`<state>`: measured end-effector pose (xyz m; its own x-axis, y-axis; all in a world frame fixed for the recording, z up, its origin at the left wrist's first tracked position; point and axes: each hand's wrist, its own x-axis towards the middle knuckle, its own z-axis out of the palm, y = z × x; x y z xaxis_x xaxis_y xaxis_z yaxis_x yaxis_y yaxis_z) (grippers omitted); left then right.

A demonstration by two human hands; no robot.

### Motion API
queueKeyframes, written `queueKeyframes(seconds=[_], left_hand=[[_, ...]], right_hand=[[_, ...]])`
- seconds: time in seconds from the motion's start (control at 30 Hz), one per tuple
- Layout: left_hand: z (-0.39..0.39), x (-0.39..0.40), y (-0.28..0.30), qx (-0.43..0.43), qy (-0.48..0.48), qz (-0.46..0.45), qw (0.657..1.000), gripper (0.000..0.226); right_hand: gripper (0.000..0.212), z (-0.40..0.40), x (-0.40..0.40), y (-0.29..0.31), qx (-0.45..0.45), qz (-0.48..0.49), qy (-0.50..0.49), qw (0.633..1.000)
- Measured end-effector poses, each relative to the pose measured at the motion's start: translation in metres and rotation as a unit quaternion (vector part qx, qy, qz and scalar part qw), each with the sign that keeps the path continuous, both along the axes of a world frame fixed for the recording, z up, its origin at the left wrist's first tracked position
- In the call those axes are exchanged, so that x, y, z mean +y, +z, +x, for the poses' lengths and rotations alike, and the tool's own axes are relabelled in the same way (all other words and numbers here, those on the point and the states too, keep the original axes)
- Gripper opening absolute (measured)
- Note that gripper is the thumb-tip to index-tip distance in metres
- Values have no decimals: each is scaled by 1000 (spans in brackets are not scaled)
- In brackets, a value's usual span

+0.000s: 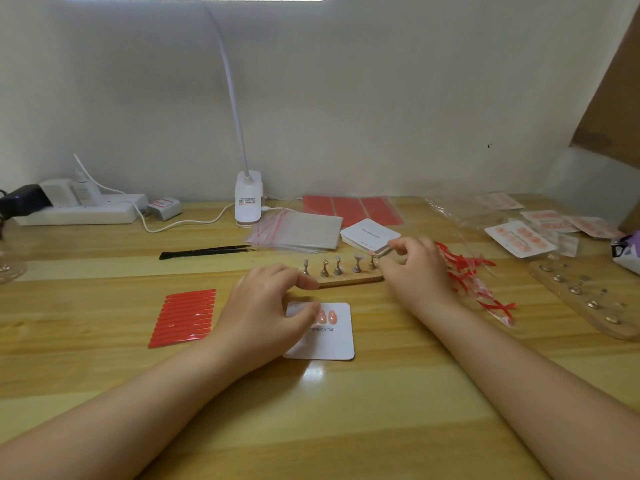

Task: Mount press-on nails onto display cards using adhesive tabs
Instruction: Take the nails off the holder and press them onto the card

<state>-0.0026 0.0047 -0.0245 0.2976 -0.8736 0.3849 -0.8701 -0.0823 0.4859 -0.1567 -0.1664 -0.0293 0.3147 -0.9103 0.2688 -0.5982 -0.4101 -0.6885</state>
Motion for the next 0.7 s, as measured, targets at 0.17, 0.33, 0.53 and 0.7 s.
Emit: queueKeyframes(seconds=[0.17, 0.33, 0.53, 0.7], left_hand=[[0, -1, -1, -7, -5, 7, 1000, 25], [0, -1, -1, 1, -12, 16, 1000, 30], [1, -2, -2, 4, -17, 18, 1000, 32], [1, -2, -1, 12, -5, -58, 998, 22]], right_hand=[[22, 0, 5, 0, 4, -42, 32, 999], [12, -1, 4, 1, -7, -85, 63, 994], [11, 3, 10, -3, 54, -186, 47, 980], [7, 3, 25, 4, -62, -227, 86, 968]])
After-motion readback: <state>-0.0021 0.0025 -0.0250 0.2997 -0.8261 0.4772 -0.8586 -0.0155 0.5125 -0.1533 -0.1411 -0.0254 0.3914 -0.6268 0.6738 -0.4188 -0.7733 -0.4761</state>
